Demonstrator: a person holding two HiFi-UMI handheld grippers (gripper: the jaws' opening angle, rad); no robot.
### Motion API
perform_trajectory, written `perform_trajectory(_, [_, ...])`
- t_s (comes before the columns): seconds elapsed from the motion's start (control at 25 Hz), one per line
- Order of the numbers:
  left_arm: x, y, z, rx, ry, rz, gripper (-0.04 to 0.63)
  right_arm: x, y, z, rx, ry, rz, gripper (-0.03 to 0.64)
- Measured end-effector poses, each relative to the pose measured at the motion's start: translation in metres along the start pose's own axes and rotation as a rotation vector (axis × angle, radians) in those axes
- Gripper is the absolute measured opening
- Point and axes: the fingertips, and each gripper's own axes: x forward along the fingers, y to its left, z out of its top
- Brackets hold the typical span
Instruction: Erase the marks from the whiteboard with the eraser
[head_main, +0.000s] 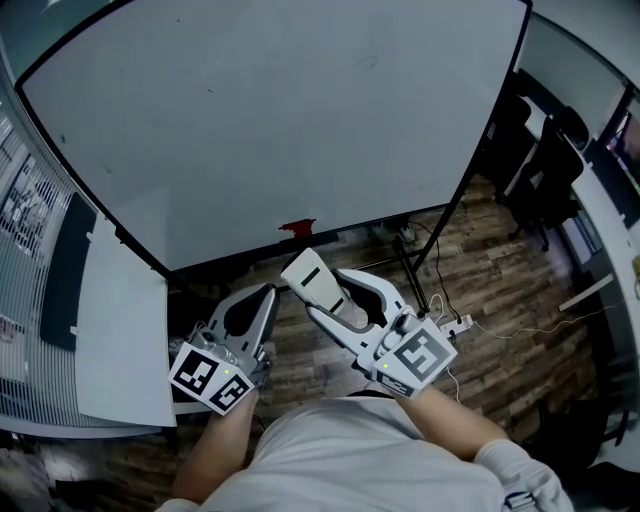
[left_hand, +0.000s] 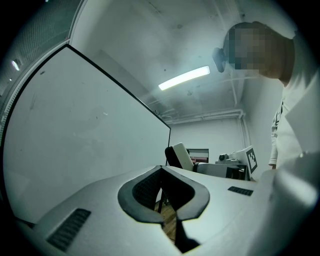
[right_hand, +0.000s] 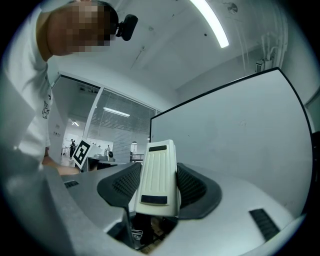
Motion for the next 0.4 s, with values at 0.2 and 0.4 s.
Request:
perform_trajectory(0.2, [-0.002, -0.005, -0.001, -0.007, -0.002, 0.0, 0.006, -0.005, 0.007, 0.001, 0.003, -0.001, 0.003, 0.23])
perform_trajectory(0.4, [-0.002, -0.011, 0.001, 0.0, -0.002, -0.001, 0.006, -0.008, 0.009, 0.002, 0.002, 0.0, 0.009, 0.23])
